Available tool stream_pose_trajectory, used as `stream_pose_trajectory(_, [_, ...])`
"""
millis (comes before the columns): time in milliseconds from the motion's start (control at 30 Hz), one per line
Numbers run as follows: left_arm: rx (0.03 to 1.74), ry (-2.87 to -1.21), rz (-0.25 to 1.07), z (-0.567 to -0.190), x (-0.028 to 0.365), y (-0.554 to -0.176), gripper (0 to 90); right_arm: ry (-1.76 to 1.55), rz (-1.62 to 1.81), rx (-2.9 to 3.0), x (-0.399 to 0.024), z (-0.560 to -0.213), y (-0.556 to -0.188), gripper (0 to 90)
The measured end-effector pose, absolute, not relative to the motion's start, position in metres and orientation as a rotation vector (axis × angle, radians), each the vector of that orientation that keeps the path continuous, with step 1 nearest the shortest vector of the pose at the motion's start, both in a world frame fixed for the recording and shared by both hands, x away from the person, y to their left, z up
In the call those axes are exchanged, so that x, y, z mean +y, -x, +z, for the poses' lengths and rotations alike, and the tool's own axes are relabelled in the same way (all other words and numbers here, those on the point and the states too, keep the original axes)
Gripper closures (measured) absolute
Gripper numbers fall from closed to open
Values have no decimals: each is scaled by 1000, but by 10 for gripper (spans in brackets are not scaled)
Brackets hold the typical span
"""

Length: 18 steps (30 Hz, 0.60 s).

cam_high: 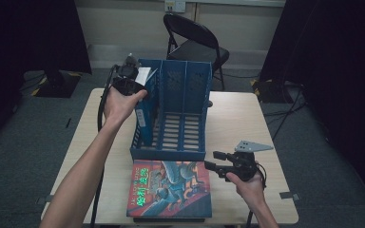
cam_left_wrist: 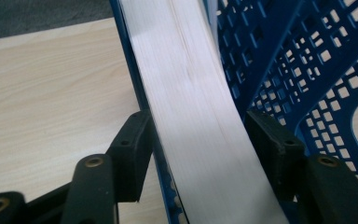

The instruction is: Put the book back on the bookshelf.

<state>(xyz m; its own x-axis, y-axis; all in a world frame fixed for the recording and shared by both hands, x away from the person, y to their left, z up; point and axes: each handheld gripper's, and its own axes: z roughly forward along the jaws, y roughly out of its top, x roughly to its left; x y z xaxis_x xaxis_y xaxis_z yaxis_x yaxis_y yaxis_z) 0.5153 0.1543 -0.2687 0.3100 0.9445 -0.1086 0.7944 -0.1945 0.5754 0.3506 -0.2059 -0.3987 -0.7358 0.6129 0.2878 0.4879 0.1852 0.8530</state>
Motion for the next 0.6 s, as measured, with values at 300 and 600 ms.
stream_pose_trajectory(300, [1427,-2065,367,-288,160,-490,399,-1094,1595,2324,-206,-400,-351,380])
stream_pose_trajectory(600, [1386,-2020,463,-296,162,-475,479,-1091,1586,2334,-202,-401,-351,380])
